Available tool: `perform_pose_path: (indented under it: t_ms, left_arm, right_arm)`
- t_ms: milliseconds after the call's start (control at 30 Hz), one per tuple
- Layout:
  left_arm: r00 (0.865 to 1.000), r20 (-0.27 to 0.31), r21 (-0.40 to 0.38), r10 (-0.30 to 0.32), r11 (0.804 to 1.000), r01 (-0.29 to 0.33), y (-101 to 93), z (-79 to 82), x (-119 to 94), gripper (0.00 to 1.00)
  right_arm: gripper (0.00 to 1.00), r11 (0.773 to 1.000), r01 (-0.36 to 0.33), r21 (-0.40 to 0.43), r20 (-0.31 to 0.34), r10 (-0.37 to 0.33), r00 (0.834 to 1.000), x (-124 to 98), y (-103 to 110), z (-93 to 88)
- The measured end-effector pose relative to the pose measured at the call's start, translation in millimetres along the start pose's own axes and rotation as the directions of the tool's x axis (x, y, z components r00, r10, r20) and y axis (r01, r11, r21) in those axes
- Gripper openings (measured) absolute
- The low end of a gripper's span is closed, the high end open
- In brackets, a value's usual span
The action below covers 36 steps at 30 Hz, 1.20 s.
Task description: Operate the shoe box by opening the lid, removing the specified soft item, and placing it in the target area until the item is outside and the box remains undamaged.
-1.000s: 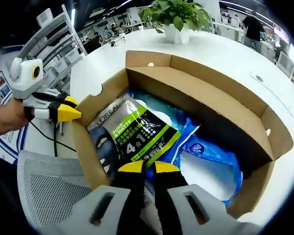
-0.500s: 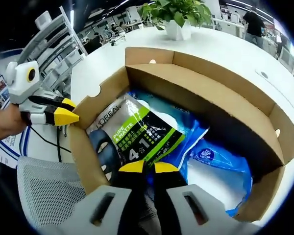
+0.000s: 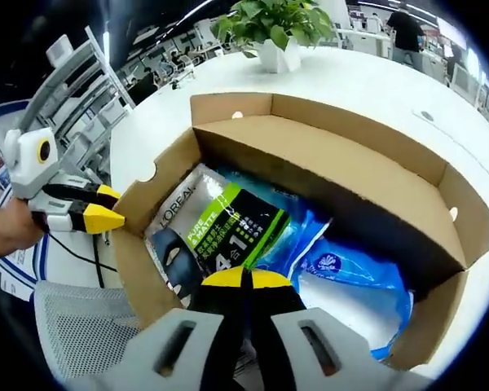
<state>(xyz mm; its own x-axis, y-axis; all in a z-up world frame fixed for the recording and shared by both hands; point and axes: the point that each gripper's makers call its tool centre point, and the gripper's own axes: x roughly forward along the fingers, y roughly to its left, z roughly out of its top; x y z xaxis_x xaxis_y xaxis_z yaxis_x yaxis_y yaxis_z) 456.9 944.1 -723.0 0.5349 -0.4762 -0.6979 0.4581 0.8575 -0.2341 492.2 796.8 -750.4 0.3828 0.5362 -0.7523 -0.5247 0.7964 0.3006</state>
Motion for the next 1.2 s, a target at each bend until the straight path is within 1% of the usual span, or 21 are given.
perform_pose_path:
  t_ms: [100,200,300,333,400,467,533,567,600,633,700,733,767,800,833,900,933,1000,1033,1100,1200]
  left_arm:
    - [1.000,0.002,-0.006,0.014,1.000,-0.014,2.9,0.7,-2.7,0.24]
    - [1.000,0.005,-0.009,0.019,1.000,-0.019,5.1,5.7,-9.5,0.23]
    - [0.999,0.024,-0.008,0.030,1.000,-0.030,7.6,19.9,-17.4,0.23]
    - [0.999,0.027,-0.005,0.031,0.999,-0.031,7.7,22.2,-18.2,0.22]
    - [0.998,0.044,0.014,0.035,0.999,-0.036,7.1,35.3,-20.8,0.22]
    - [0.998,0.058,0.048,0.027,0.998,-0.029,0.4,50.7,-23.3,0.21]
    - [0.998,0.070,0.081,0.008,0.997,-0.014,-7.4,64.4,-21.0,0.20]
    - [0.998,0.066,0.087,-0.006,0.996,0.000,-12.7,68.2,-19.1,0.20]
    - [0.998,0.051,0.095,-0.033,0.995,0.028,-20.6,70.9,-13.4,0.20]
    - [0.999,0.012,0.097,-0.049,0.994,0.047,-25.9,67.5,-9.1,0.20]
    - [0.997,-0.037,0.127,-0.068,0.989,0.072,-34.3,63.9,5.7,0.19]
    - [0.995,-0.086,0.136,-0.058,0.988,0.069,-35.0,57.2,14.7,0.19]
    - [0.994,-0.095,0.155,-0.051,0.986,0.065,-35.2,56.0,21.4,0.18]
    - [0.990,-0.130,0.174,-0.053,0.982,0.075,-36.8,50.8,30.4,0.19]
    - [0.988,-0.143,0.171,-0.050,0.982,0.075,-37.0,49.0,32.2,0.19]
    - [0.992,-0.122,0.184,-0.037,0.981,0.060,-35.7,53.3,43.7,0.19]
    - [0.989,-0.143,0.176,-0.028,0.983,0.053,-32.9,51.4,49.3,0.19]
    - [0.990,-0.140,0.166,-0.033,0.984,0.057,-33.5,52.1,54.2,0.19]
    - [0.989,-0.149,0.170,-0.010,0.985,0.036,-28.9,51.8,56.2,0.19]
    - [0.989,-0.146,0.151,-0.018,0.988,0.041,-27.4,53.9,61.0,0.19]
    - [0.985,-0.174,0.153,-0.003,0.988,0.030,-22.2,48.9,66.7,0.19]
  right_arm:
    - [0.00,1.000,0.007,0.007,0.007,-0.007,1.000,-5.0,-6.7,1.7]
    - [0.00,1.000,0.010,0.002,0.006,-0.010,1.000,-9.9,-10.1,2.4]
    - [0.00,1.000,0.010,-0.015,0.004,-0.010,1.000,-12.8,-12.5,3.2]
    - [0.00,1.000,0.011,-0.018,0.004,-0.011,1.000,-13.4,-13.5,3.7]
    - [0.00,1.000,0.007,-0.018,0.004,-0.007,1.000,-14.6,-14.0,4.3]
    - [0.00,1.000,0.011,-0.029,0.004,-0.011,1.000,-15.3,-15.1,4.5]
    - [0.00,0.999,0.012,-0.034,0.005,-0.012,1.000,-16.6,-15.2,4.6]
    - [0.00,0.999,0.012,-0.039,0.005,-0.012,1.000,-16.8,-15.3,4.3]
    - [0.00,0.999,0.014,-0.041,0.005,-0.014,1.000,-16.9,-15.8,4.0]
    - [0.00,0.999,0.015,-0.042,0.006,-0.015,1.000,-17.1,-16.2,4.0]
    - [0.00,0.999,0.017,-0.042,0.007,-0.017,1.000,-17.5,-16.4,3.7]
    - [0.00,0.999,0.020,-0.044,0.008,-0.019,1.000,-18.1,-16.9,3.7]
    - [0.00,0.999,0.020,-0.044,0.008,-0.019,1.000,-18.3,-17.0,3.5]
    - [0.00,0.999,0.020,-0.045,0.008,-0.020,1.000,-18.5,-17.3,3.2]
    - [0.00,0.999,0.022,-0.046,0.009,-0.022,1.000,-18.6,-17.7,2.9]
    - [0.00,0.999,0.024,-0.045,0.006,-0.023,1.000,-18.7,-18.8,1.5]
    - [0.00,0.999,0.026,-0.045,0.006,-0.026,1.000,-18.9,-20.0,0.7]
    - [0.00,0.999,0.029,-0.042,0.006,-0.029,1.000,-19.0,-21.8,-0.5]
    - [0.00,0.999,0.028,-0.036,0.010,-0.028,1.000,-19.5,-22.6,-0.6]
    - [0.00,0.999,0.030,-0.037,0.011,-0.030,1.000,-19.8,-22.6,-1.3]
    - [0.00,0.999,0.030,-0.035,0.015,-0.029,0.999,-20.2,-23.0,-1.1]
